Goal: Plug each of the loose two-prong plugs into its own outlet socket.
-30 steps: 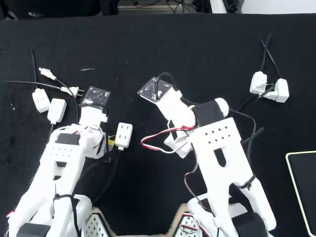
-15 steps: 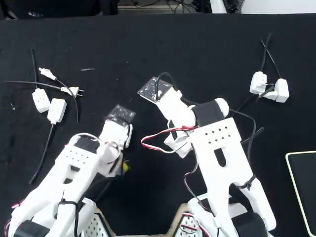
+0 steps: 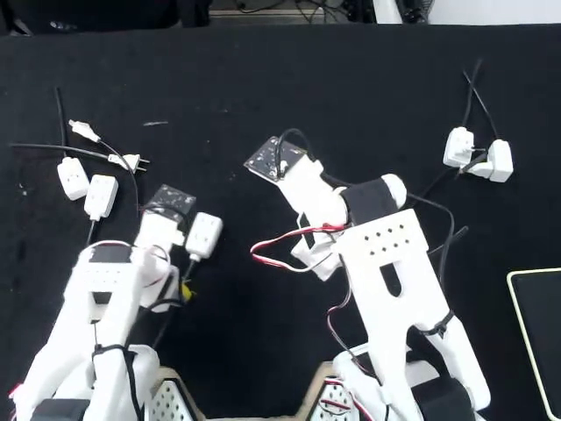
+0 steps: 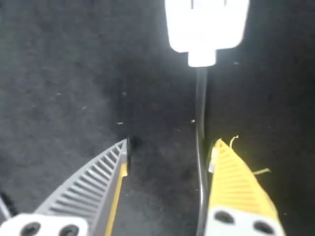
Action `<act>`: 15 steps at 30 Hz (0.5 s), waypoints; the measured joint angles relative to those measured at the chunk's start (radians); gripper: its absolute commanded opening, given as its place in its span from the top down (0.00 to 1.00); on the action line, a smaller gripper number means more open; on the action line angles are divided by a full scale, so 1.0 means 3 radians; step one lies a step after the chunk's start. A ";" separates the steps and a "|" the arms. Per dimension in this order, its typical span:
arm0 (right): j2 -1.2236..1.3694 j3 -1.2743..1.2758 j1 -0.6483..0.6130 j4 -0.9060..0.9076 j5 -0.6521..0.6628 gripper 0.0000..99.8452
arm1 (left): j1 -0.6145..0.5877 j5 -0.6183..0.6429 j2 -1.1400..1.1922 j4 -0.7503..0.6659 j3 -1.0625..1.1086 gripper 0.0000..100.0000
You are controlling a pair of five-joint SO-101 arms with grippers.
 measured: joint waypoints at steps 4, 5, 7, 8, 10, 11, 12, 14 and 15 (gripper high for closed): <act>0.0000 0.0000 0.0000 -0.0097 0.0000 0.99 | -0.0102 -0.0077 0.0000 0.0297 -0.0220 0.74; 0.0000 0.0000 0.0000 -0.0107 0.0000 0.99 | -0.0107 -0.0077 0.0000 0.0373 -0.0286 0.74; 0.0000 0.0000 0.0000 -0.0107 0.0000 0.99 | -0.0113 -0.0077 0.0000 0.0486 -0.0450 0.74; 0.0000 0.0000 0.0000 -0.0107 0.0000 0.99 | -0.0118 -0.0077 0.0000 0.0506 -0.0537 0.74; 0.0000 0.0000 0.0000 -0.0107 0.0000 0.99 | -0.0118 0.0000 0.0000 0.0486 -0.0685 0.74; 0.0000 0.0000 0.0000 -0.0107 0.0000 0.99 | -0.0118 0.0061 0.0000 0.0404 -0.0736 0.74; 0.0000 0.0000 0.0000 -0.0107 0.0010 0.99 | -0.0118 0.0143 0.0000 0.0302 -0.0767 0.74; 0.0000 0.0000 0.0000 -0.0107 0.0015 0.99 | -0.0118 0.0394 0.0000 0.0082 -0.0803 0.74; 0.0000 0.0000 0.0000 -0.0107 0.0015 0.99 | -0.0118 0.0568 0.0000 -0.0026 -0.0808 0.74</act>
